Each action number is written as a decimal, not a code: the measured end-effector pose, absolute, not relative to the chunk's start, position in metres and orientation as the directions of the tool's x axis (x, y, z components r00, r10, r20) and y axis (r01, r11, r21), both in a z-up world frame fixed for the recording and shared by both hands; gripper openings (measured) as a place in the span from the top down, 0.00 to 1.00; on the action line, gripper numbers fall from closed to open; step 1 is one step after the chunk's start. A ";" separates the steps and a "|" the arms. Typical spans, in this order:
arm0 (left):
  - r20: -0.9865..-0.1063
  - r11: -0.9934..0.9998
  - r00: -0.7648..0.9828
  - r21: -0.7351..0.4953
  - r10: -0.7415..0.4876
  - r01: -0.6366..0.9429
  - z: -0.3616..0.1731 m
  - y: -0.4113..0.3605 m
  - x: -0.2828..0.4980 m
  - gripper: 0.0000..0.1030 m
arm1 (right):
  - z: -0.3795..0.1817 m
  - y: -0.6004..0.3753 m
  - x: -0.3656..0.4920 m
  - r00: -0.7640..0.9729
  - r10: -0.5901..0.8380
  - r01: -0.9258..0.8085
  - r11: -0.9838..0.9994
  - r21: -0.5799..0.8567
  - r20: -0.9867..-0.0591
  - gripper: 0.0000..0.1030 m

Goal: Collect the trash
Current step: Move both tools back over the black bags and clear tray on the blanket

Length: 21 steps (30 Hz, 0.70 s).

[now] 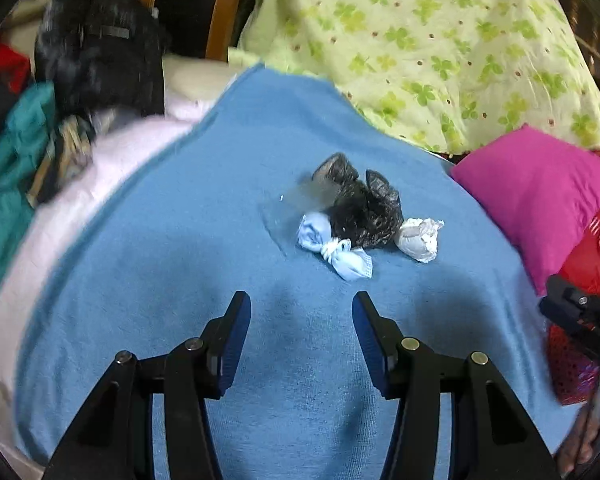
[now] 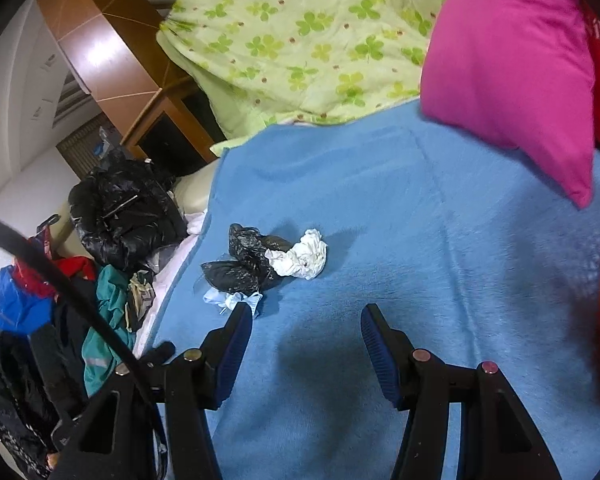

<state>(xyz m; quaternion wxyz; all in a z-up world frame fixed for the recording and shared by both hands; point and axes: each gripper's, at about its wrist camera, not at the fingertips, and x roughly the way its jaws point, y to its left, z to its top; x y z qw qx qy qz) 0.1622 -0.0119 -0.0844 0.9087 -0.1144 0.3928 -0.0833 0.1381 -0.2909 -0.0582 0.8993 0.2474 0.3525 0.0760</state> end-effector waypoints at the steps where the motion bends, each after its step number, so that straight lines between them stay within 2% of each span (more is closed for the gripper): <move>1: -0.699 0.957 0.672 -0.287 -0.243 0.048 -0.086 -0.008 0.166 0.48 | -0.062 -0.290 0.145 0.731 0.321 0.039 0.861 0.506 -0.602 0.41; 10: -0.716 0.954 0.656 -0.300 -0.238 0.018 -0.091 0.005 0.195 0.48 | -0.081 -0.271 0.188 0.683 0.354 0.019 0.865 0.501 -0.638 0.41; 17: -0.752 0.958 0.646 -0.265 -0.133 -0.111 -0.098 0.032 0.214 0.48 | -0.086 -0.235 0.212 0.641 0.430 -0.055 0.852 0.521 -0.635 0.41; 21: -0.759 0.962 0.645 -0.235 -0.092 -0.140 -0.100 0.039 0.215 0.48 | -0.091 -0.213 0.231 0.616 0.463 -0.067 0.837 0.544 -0.637 0.38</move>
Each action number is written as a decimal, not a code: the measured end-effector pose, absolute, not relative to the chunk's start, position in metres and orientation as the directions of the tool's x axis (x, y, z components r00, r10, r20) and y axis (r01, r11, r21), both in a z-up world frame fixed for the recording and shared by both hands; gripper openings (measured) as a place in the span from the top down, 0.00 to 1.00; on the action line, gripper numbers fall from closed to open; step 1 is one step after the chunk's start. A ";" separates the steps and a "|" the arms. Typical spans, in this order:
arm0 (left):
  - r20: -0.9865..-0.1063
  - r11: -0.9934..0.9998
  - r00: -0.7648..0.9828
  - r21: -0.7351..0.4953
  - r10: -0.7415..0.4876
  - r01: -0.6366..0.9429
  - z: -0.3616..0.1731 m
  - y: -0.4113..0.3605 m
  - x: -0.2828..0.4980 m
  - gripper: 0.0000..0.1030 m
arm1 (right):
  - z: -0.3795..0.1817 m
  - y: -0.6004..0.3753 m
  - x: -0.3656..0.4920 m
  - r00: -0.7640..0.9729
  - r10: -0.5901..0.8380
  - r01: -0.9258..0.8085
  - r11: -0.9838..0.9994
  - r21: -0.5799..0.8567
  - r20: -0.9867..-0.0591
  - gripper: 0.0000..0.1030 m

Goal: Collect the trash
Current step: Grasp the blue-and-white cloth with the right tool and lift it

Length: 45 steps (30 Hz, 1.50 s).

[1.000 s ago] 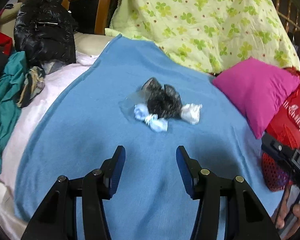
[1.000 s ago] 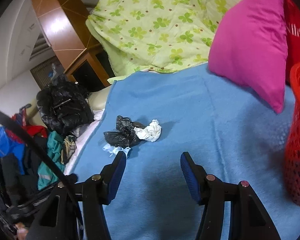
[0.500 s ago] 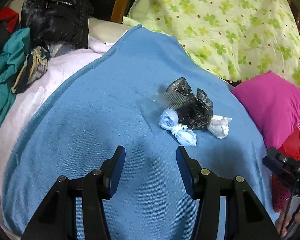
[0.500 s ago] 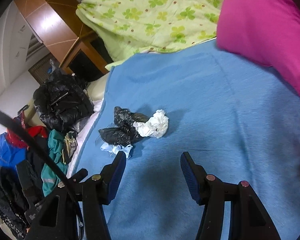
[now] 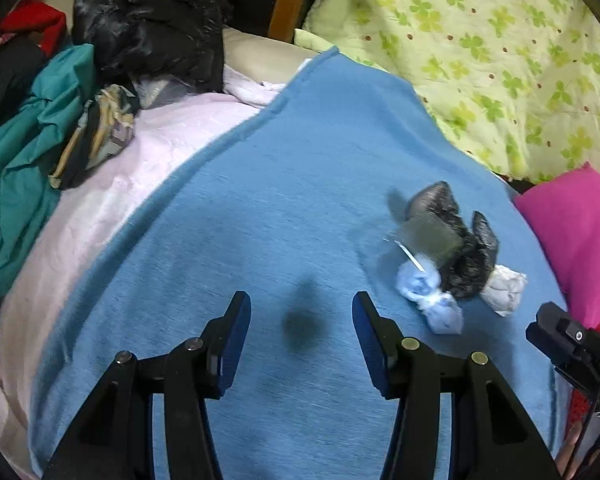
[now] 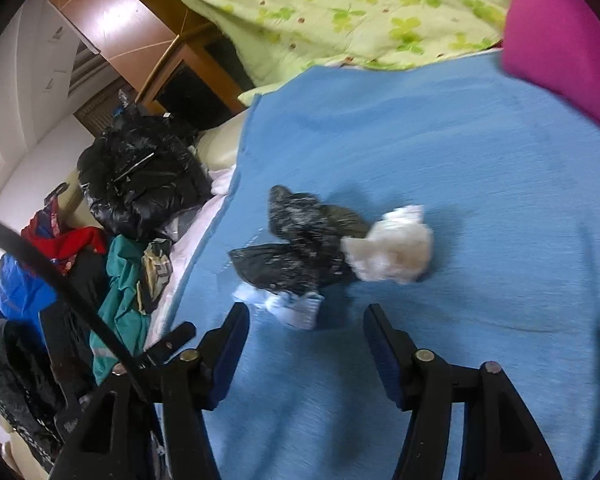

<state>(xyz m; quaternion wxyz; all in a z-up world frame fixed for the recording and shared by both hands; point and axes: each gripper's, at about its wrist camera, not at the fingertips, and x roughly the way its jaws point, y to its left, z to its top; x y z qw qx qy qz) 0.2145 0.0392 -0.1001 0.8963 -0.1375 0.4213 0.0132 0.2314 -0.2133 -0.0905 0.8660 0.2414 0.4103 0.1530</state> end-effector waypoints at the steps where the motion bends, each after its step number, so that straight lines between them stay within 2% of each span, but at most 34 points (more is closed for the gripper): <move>1: -0.759 0.960 0.646 -0.233 -0.081 -0.154 -0.100 0.043 0.215 0.48 | -0.092 -0.206 0.235 0.612 0.470 -0.079 0.837 0.542 -0.636 0.38; 6: -0.781 0.928 0.622 -0.272 -0.058 -0.256 -0.109 0.071 0.216 0.48 | -0.105 -0.168 0.249 0.567 0.478 -0.167 0.864 0.475 -0.671 0.37; 9: -0.786 0.926 0.617 -0.265 -0.046 -0.269 -0.111 0.074 0.216 0.48 | -0.115 -0.153 0.261 0.571 0.432 -0.201 0.898 0.391 -0.698 0.37; 14: -0.779 0.931 0.625 -0.267 -0.054 -0.251 -0.110 0.072 0.216 0.48 | -0.139 -0.145 0.278 0.535 0.440 -0.213 0.896 0.390 -0.721 0.38; 15: -0.776 0.932 0.628 -0.265 -0.054 -0.248 -0.110 0.071 0.216 0.48 | -0.143 -0.143 0.279 0.527 0.451 -0.220 0.891 0.397 -0.720 0.40; 16: -0.775 0.933 0.630 -0.263 -0.054 -0.244 -0.109 0.070 0.216 0.48 | -0.145 -0.142 0.279 0.527 0.445 -0.222 0.894 0.389 -0.724 0.46; 17: -0.774 0.935 0.631 -0.260 -0.053 -0.240 -0.109 0.070 0.216 0.48 | -0.146 -0.139 0.279 0.530 0.432 -0.228 0.901 0.368 -0.730 0.63; 21: -0.765 0.938 0.642 -0.262 -0.059 -0.226 -0.108 0.069 0.218 0.48 | -0.142 -0.136 0.273 0.532 0.416 -0.244 0.909 0.337 -0.737 0.76; 28: -0.714 0.948 0.686 -0.296 -0.138 -0.118 -0.098 0.051 0.219 0.47 | -0.125 -0.172 0.245 0.549 0.371 -0.176 0.927 0.330 -0.749 0.77; 32: -0.674 0.951 0.711 -0.307 -0.201 -0.022 -0.093 0.031 0.226 0.30 | -0.117 -0.199 0.222 0.544 0.336 -0.130 0.939 0.318 -0.769 0.77; 36: -0.648 0.960 0.727 -0.273 -0.229 0.058 -0.089 0.012 0.236 0.25 | -0.118 -0.222 0.202 0.521 0.317 -0.083 0.943 0.322 -0.792 0.77; 40: -0.630 0.945 0.731 -0.320 -0.262 0.062 -0.092 0.009 0.253 0.24 | -0.122 -0.232 0.178 0.505 0.324 -0.073 0.939 0.335 -0.800 0.77; 45: -0.678 0.952 0.696 -0.304 -0.238 0.031 -0.107 0.005 0.270 0.24 | -0.122 -0.239 0.166 0.512 0.326 -0.071 0.938 0.339 -0.795 0.77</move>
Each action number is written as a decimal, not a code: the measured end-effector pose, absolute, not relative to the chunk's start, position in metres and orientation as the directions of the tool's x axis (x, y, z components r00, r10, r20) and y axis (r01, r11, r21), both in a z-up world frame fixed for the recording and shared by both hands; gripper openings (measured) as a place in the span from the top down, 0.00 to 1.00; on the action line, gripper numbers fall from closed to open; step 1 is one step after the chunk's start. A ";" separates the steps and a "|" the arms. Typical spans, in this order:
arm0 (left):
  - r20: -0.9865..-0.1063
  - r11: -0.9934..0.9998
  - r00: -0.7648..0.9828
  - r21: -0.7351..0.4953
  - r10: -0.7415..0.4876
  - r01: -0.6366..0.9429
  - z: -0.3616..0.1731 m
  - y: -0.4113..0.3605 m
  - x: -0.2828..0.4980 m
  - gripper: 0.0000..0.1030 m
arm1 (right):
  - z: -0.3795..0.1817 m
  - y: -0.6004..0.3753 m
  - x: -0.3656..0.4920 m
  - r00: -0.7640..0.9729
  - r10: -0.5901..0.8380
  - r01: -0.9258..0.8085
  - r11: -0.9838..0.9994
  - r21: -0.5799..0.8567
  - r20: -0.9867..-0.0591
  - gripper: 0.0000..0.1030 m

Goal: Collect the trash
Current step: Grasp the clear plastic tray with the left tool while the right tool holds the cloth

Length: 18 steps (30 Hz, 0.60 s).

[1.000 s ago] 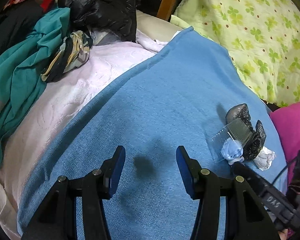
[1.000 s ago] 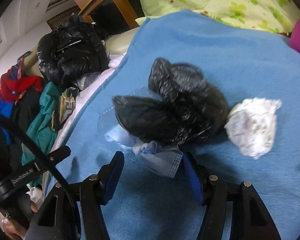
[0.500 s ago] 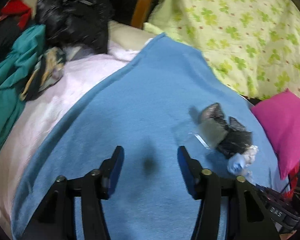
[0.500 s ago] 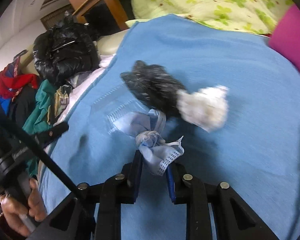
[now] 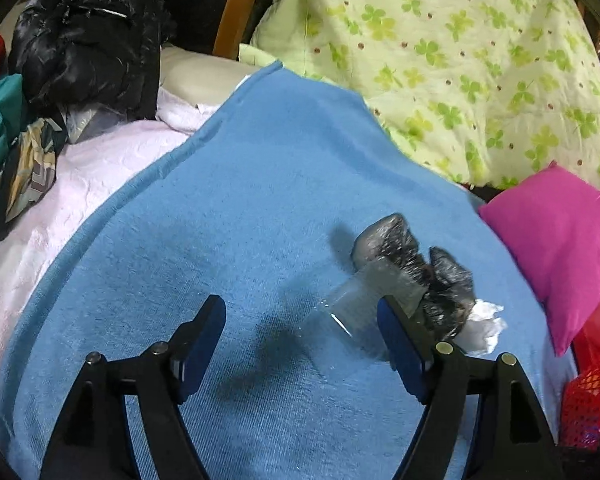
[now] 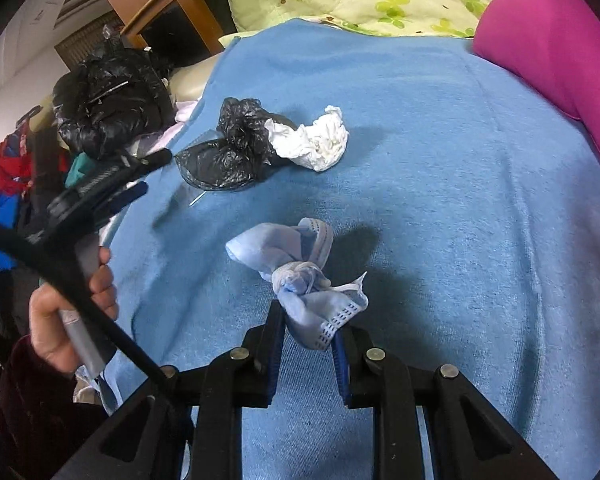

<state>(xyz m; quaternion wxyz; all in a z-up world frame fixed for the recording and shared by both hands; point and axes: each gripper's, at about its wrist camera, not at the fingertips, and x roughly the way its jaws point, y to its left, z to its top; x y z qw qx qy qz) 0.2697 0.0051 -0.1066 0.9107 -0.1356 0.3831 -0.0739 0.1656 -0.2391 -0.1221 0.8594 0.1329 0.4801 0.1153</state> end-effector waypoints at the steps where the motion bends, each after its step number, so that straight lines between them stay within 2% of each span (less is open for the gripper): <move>1: -0.685 0.955 0.688 -0.294 -0.240 0.040 -0.109 0.002 0.271 0.24 | -0.122 -0.242 0.166 0.515 0.331 -0.068 0.935 0.347 -0.791 0.77; 6: -0.701 0.961 0.661 -0.240 -0.269 0.137 -0.108 -0.021 0.259 0.24 | -0.118 -0.253 0.169 0.525 0.332 -0.035 0.928 0.371 -0.783 0.77; 11: -0.771 0.964 0.584 -0.151 -0.253 0.219 -0.118 -0.051 0.246 0.24 | -0.115 -0.257 0.173 0.521 0.321 -0.010 0.929 0.370 -0.791 0.74; 14: -0.786 0.959 0.554 -0.181 -0.275 0.219 -0.115 -0.051 0.235 0.24 | -0.112 -0.264 0.175 0.511 0.339 0.006 0.917 0.398 -0.790 0.74; 16: -0.761 0.948 0.565 -0.248 -0.319 0.201 -0.106 -0.043 0.223 0.24 | -0.111 -0.270 0.176 0.511 0.352 0.015 0.908 0.418 -0.784 0.69; 17: -0.750 0.943 0.571 -0.271 -0.334 0.195 -0.102 -0.039 0.218 0.24 | -0.111 -0.273 0.176 0.510 0.363 0.022 0.901 0.433 -0.780 0.63; 18: -0.740 0.939 0.578 -0.287 -0.344 0.192 -0.100 -0.036 0.215 0.24 | -0.110 -0.275 0.176 0.511 0.369 0.026 0.896 0.443 -0.776 0.50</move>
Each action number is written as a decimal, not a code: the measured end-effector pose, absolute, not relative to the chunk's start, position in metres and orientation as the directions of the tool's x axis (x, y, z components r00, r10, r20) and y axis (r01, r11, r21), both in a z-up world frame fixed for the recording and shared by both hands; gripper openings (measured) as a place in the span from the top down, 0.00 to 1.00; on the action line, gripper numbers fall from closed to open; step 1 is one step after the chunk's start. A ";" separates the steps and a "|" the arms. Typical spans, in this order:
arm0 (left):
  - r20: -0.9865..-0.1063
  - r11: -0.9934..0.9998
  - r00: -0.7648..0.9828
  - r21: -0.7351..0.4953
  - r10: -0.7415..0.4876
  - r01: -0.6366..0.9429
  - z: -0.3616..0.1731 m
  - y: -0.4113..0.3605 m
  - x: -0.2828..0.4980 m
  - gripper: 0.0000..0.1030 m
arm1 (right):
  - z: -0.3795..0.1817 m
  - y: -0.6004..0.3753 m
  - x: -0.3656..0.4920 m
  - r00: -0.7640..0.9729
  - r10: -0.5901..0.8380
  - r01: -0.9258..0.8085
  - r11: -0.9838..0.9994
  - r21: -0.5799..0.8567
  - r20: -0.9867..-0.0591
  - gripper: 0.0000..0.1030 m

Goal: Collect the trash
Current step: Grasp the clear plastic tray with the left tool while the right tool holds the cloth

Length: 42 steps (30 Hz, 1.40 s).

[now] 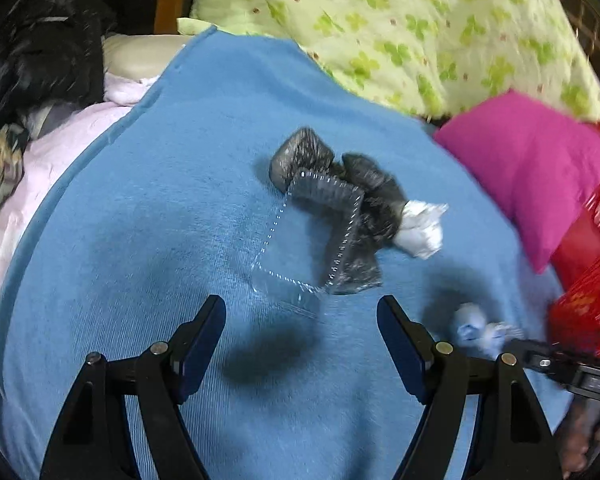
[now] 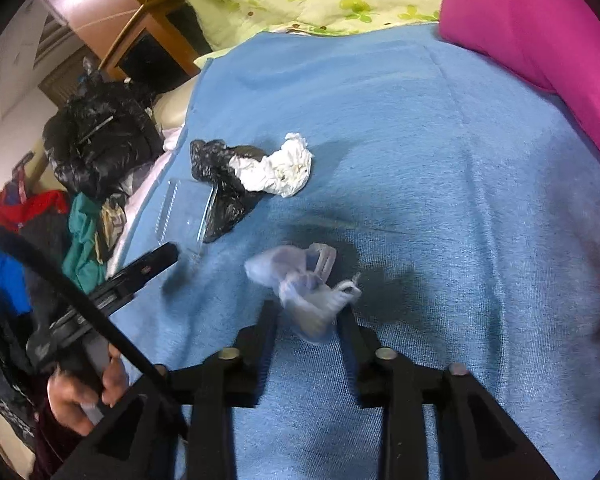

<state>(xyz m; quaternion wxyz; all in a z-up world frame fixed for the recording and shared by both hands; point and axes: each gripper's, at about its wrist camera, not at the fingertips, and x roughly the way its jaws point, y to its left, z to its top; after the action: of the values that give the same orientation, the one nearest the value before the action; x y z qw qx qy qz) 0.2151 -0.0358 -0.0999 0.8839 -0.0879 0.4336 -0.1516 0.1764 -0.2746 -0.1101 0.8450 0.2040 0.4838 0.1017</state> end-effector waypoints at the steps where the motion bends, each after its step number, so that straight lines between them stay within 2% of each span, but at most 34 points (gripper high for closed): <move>1: -0.732 0.937 0.586 -0.295 -0.348 0.188 -0.098 -0.033 0.213 0.24 | -0.109 -0.277 0.175 0.517 0.376 0.027 0.891 0.453 -0.769 0.41; 2: -0.727 0.939 0.597 -0.292 -0.340 0.179 -0.097 -0.031 0.212 0.24 | -0.108 -0.277 0.175 0.527 0.376 0.025 0.889 0.457 -0.762 0.35; 8: -0.695 0.925 0.624 -0.355 -0.357 0.135 -0.099 -0.023 0.238 0.24 | -0.094 -0.277 0.171 0.613 0.353 -0.023 0.902 0.430 -0.707 0.37; 13: -0.689 0.910 0.608 -0.385 -0.394 0.154 -0.110 -0.028 0.253 0.24 | -0.111 -0.291 0.181 0.590 0.388 0.063 0.853 0.519 -0.708 0.38; 16: -0.689 0.903 0.595 -0.392 -0.414 0.175 -0.113 -0.030 0.256 0.24 | -0.119 -0.290 0.187 0.568 0.390 0.093 0.845 0.527 -0.725 0.43; 21: -0.698 0.896 0.571 -0.400 -0.433 0.192 -0.119 -0.032 0.258 0.25 | -0.127 -0.279 0.192 0.536 0.393 0.065 0.863 0.500 -0.747 0.56; 23: -0.702 0.898 0.565 -0.388 -0.434 0.207 -0.119 -0.036 0.258 0.34 | -0.131 -0.271 0.192 0.514 0.389 0.044 0.879 0.476 -0.765 0.60; 25: -0.713 0.903 0.556 -0.370 -0.427 0.218 -0.120 -0.040 0.257 0.47 | -0.130 -0.264 0.190 0.510 0.358 0.025 0.903 0.429 -0.782 0.65; 26: -0.716 0.905 0.555 -0.364 -0.423 0.221 -0.120 -0.041 0.256 0.47 | -0.129 -0.262 0.189 0.514 0.345 0.018 0.911 0.411 -0.786 0.71; 27: -0.716 0.907 0.559 -0.357 -0.418 0.222 -0.119 -0.041 0.256 0.47 | -0.128 -0.260 0.188 0.515 0.338 0.010 0.916 0.400 -0.787 0.72; 36: -0.671 0.921 0.633 -0.322 -0.386 0.220 -0.094 -0.035 0.230 0.48 | -0.109 -0.257 0.178 0.564 0.301 -0.017 0.935 0.354 -0.769 0.75; 42: -0.629 0.942 0.702 -0.253 -0.333 0.219 -0.073 -0.029 0.196 0.48 | -0.089 -0.264 0.161 0.609 0.292 -0.023 0.936 0.351 -0.737 0.75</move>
<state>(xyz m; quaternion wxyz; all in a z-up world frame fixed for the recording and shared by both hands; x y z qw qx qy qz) 0.1964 -0.0285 -0.0731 0.9192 -0.0797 0.3553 -0.1501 0.1610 -0.2638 -0.0886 0.8835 0.1549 0.4329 0.0892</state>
